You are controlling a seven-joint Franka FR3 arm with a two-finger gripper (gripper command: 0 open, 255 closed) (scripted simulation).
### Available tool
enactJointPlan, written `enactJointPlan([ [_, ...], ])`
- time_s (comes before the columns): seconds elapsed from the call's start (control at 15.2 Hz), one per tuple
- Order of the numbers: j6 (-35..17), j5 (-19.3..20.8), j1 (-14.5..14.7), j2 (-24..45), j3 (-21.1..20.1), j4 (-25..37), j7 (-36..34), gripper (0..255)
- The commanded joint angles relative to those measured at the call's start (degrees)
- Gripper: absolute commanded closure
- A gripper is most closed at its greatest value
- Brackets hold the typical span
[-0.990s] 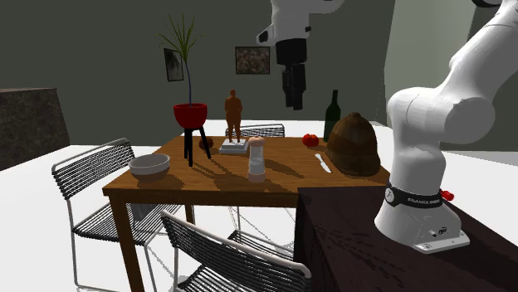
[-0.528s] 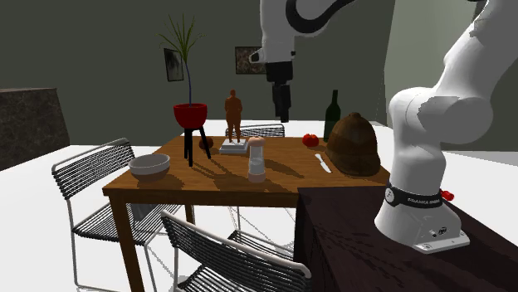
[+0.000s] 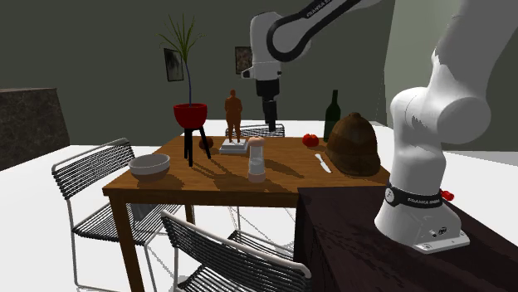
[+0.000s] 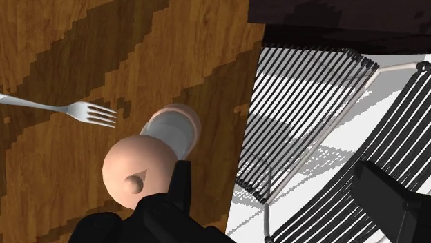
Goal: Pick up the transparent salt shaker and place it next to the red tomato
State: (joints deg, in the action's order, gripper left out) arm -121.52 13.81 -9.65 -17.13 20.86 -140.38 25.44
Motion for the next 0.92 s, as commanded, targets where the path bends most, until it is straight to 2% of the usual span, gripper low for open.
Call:
enactJointPlan([
  [0.0, -3.0, 0.3, -0.3, 4.0, 1.3, 1.6, 1.6, 0],
  [0.4, -10.2, -0.8, -1.9, 15.9, 4.9, 8.3, 7.5, 0],
  [0.86, -15.1, -1.9, -2.4, 19.4, 5.2, 6.8, 8.4, 0],
])
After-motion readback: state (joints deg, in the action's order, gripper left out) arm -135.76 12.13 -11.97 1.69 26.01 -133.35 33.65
